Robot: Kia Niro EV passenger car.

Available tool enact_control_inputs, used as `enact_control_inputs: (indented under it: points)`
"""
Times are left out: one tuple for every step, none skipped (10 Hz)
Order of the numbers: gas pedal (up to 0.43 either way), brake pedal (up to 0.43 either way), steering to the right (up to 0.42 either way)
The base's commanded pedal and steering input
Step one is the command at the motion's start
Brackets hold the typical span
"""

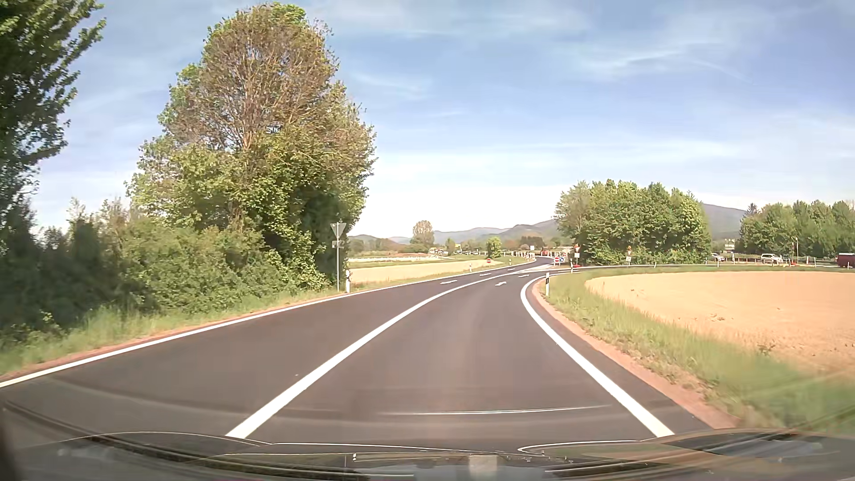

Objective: Follow the waypoints while adhering to traffic rules and regulations

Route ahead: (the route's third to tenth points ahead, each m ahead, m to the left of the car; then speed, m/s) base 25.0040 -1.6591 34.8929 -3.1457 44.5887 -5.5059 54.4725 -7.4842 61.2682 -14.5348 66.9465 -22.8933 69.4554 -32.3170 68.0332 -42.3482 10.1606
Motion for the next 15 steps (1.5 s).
enact_control_inputs:
  points:
    - [0.0,0.0,0.025]
    - [0.0,0.0,0.026]
    - [0.0,0.0,0.028]
    - [0.0,0.0,0.029]
    - [0.0,0.0,0.029]
    - [0.0,0.0,0.029]
    - [0.0,0.0,0.029]
    - [0.0,0.0,0.029]
    - [0.0,0.0,0.03]
    - [0.0,0.0,0.03]
    - [0.0,0.0,0.03]
    - [0.0,0.0,0.03]
    - [0.0,0.0,0.03]
    - [0.0,0.0,0.03]
    - [0.0,0.0,0.03]
